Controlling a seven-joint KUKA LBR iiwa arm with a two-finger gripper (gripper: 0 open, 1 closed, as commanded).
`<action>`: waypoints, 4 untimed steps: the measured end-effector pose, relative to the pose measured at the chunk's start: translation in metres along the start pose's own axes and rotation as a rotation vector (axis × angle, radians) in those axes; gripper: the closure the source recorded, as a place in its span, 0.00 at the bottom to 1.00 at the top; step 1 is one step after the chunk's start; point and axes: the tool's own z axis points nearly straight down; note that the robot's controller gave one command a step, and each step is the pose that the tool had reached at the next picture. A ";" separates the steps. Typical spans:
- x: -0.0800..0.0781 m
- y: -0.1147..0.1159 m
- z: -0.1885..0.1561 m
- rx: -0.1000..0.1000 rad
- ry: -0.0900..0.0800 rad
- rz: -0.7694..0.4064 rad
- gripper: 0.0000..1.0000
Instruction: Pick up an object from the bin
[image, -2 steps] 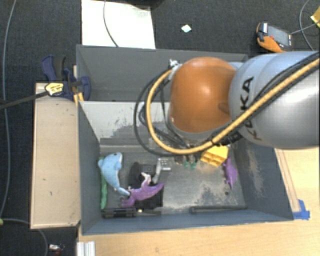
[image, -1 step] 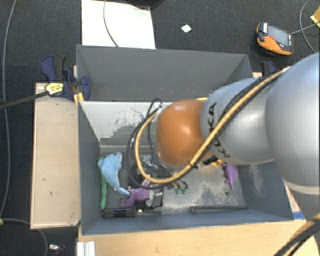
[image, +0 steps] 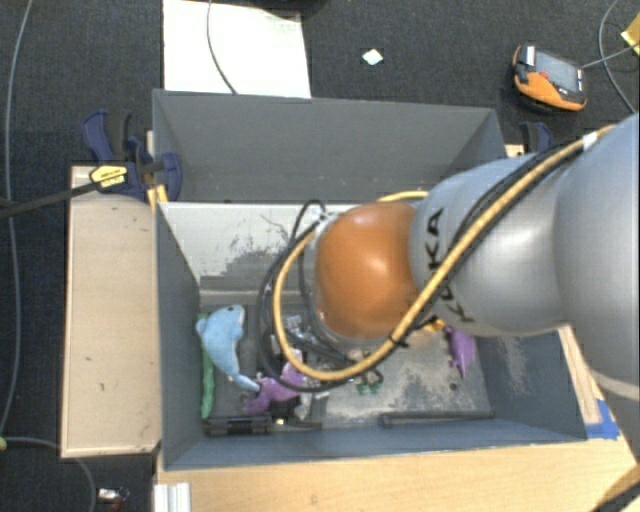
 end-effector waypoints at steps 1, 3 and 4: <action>-0.012 -0.019 0.041 0.000 0.009 0.160 0.00; -0.021 -0.029 0.070 0.000 0.004 0.220 1.00; -0.021 -0.029 0.070 0.000 0.004 0.222 1.00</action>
Offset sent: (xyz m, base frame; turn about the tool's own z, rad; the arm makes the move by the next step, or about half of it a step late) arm 0.0392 -0.0196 -0.0713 -0.0190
